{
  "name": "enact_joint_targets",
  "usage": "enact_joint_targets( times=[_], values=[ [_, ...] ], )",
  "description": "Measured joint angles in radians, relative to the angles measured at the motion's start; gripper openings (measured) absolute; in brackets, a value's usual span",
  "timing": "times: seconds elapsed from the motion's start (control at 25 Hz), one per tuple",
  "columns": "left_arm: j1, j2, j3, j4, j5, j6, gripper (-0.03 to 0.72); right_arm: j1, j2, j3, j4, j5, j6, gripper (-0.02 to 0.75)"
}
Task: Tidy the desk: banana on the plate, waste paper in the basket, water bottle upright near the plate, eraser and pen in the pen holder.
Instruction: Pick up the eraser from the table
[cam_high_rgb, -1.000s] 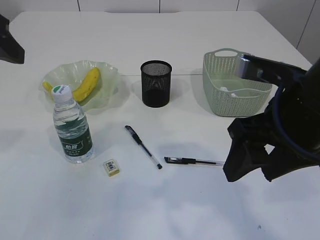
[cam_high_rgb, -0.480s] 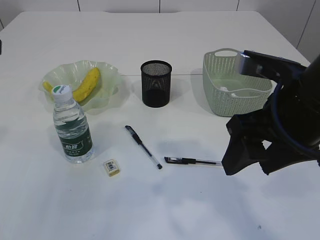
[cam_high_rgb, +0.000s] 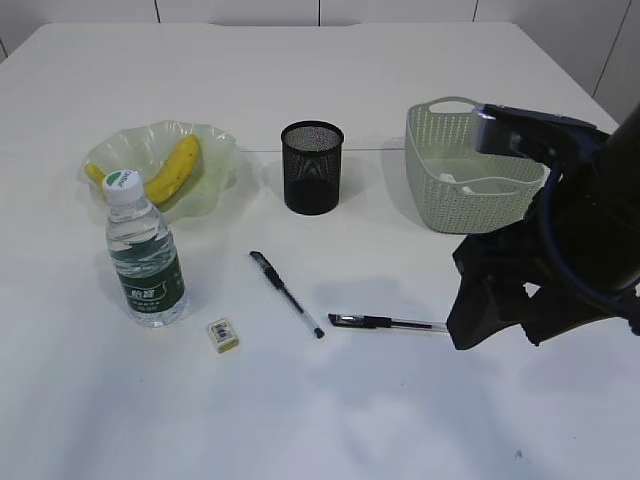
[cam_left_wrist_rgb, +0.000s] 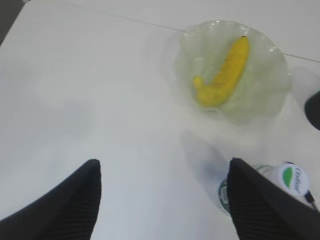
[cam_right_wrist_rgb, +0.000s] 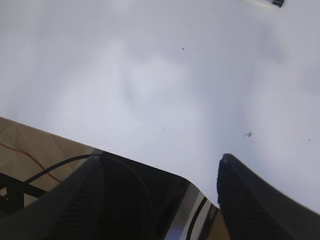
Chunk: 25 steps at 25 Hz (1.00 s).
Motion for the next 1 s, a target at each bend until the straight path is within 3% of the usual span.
enact_joint_targets(
  times=[0.28,0.44,0.72,1.0],
  values=[
    [0.143,-0.004,0.080,-0.002,0.035,-0.004,0.557,0.000,0.061,-0.015,0.000,-0.009,-0.029,0.524],
    [0.143,-0.009,0.108,-0.025,0.038,0.081,0.557,0.000,0.073,-0.044,-0.001,-0.016,-0.042,0.524],
    [0.143,-0.009,0.109,-0.192,0.102,0.380,0.559,0.002,0.093,-0.081,-0.002,-0.024,-0.076,0.524],
    [0.143,-0.009,0.109,-0.224,0.170,0.453,0.526,0.112,0.213,-0.202,-0.047,-0.032,-0.064,0.524]
  ],
)
